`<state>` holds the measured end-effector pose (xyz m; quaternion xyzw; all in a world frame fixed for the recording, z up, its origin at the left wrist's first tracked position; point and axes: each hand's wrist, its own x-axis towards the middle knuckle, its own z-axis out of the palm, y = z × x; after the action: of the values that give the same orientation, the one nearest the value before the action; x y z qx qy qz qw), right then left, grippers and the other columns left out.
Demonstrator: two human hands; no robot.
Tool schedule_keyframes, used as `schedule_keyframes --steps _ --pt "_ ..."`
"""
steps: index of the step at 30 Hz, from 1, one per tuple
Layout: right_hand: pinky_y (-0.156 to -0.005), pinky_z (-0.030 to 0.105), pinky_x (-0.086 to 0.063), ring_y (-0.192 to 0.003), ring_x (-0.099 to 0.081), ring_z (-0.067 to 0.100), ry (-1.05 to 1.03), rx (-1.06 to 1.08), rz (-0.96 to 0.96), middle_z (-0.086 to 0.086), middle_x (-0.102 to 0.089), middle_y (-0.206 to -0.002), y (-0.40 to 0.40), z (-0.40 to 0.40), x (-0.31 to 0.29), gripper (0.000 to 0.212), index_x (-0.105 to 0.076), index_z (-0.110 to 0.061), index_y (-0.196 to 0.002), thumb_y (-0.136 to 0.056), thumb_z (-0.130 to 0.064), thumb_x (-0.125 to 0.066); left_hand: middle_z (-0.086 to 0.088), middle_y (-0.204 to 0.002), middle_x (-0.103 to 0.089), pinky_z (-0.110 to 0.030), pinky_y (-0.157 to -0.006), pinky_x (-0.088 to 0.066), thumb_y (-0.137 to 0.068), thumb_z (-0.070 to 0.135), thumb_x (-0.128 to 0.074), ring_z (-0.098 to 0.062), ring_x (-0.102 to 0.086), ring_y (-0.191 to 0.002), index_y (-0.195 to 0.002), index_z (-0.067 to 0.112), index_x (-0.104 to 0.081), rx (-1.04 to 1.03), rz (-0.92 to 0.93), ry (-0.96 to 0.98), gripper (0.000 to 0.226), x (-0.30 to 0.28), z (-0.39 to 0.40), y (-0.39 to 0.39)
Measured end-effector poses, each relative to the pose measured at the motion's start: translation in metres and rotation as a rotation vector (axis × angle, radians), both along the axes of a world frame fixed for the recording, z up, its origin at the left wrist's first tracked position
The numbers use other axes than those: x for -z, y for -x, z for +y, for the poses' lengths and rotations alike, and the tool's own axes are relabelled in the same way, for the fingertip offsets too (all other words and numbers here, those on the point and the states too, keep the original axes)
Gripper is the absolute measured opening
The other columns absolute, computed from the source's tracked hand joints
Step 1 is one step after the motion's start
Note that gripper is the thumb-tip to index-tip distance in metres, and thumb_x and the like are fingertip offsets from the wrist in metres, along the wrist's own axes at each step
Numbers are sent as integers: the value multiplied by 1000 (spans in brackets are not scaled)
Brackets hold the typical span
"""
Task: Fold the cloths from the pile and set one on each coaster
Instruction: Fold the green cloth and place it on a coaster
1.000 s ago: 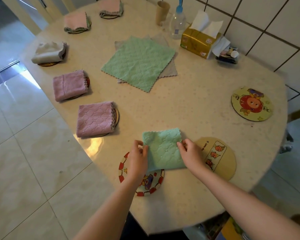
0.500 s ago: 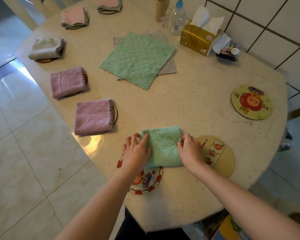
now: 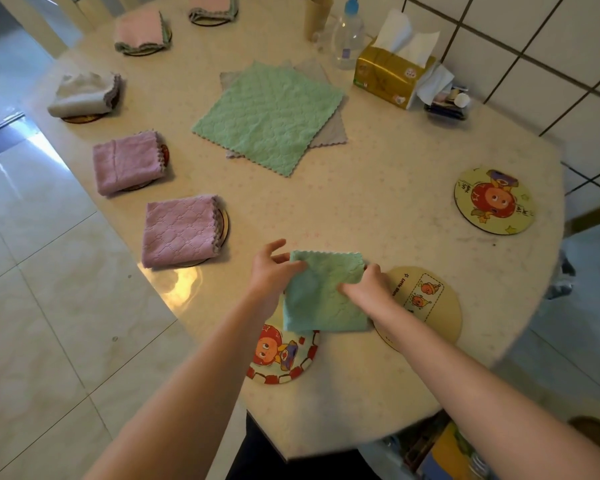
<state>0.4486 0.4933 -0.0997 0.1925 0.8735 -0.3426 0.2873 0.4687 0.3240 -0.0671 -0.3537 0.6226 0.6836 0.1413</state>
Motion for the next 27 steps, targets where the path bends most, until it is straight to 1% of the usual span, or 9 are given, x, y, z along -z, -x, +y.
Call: schedule_keyframes --steps 3,5,7,12,15,18,20,23,27 --pt "-81 35 -52 -104 -55 24 124 20 -6 9 -51 -124 -4 6 -3 72 -41 -13 -131 -71 -33 -76 -12 -109 -67 -43 -80 -56 -82 -5 -65 -26 -65 -98 -122 11 -60 73 45 -245 44 -15 -9 -12" --pt "-92 42 -49 -111 -52 26 172 -82 -33 7 -49 -127 -10 10 -8 71 -46 -16 -129 -68 -38 -75 -11 -105 -67 -39 -74 -57 -84 -7 -61 -25 -64 -95 -118 10 -62 77 77 -365 38 -25 -15 -24" --pt "-95 45 -47 -111 -53 24 232 -193 -44 5 -53 -124 -16 10 -14 67 -48 -17 -126 -69 -38 -74 -12 -103 -65 -36 -68 -59 -86 -7 -57 -26 -63 -92 -119 9 -60 48 88 -445 36 -28 -24 -39" --pt "-82 34 -53 -99 -59 18 487 -178 -93 6 -56 -114 -30 -7 -26 53 -40 -15 -120 -78 -27 -71 -14 -101 -67 -41 -71 -58 -87 -4 -53 -29 -64 -89 -114 12 -62 -154 80 -512 32 -16 -51 -81" --pt "-65 27 -50 -89 -62 17 473 -215 -56 7 -60 -107 -38 -23 -24 43 -40 -20 -113 -81 -24 -68 -14 -104 -65 -39 -68 -58 -88 -3 -56 -26 -63 -89 -106 14 -65 -230 28 -279 26 0 -64 -103" --pt "-71 28 -50 -90 -62 18 388 -278 -12 2 -61 -101 -47 -37 -15 41 -42 -21 -112 -81 -22 -68 -11 -108 -64 -35 -68 -54 -87 3 -62 -24 -62 -94 -104 15 -64 -200 -55 85 21 18 -70 -117" --pt "-75 27 -47 -93 -60 18 290 -322 35 -1 -60 -99 -51 -44 -10 39 -46 -17 -113 -81 -21 -68 -8 -101 -65 -33 -67 -54 -85 6 -66 -25 -63 -95 -102 16 -65 -190 -43 200 19 25 -70 -120" --pt "-71 24 -43 -89 -58 16 205 -322 69 0 -60 -99 -52 -49 -7 35 -49 -14 -111 -82 -20 -67 -1 -90 -66 -38 -75 -56 -84 8 -69 -21 -63 -88 -97 17 -67 -166 -20 339 16 27 -71 -116" --pt "-73 25 -48 -89 -58 15 154 -384 167 0 -61 -101 -56 -46 -2 31 -47 -17 -106 -83 -20 -67 2 -91 -67 -35 -74 -56 -80 13 -72 -16 -63 -83 -93 19 -68 -21 -20 562 15 33 -72 -113"
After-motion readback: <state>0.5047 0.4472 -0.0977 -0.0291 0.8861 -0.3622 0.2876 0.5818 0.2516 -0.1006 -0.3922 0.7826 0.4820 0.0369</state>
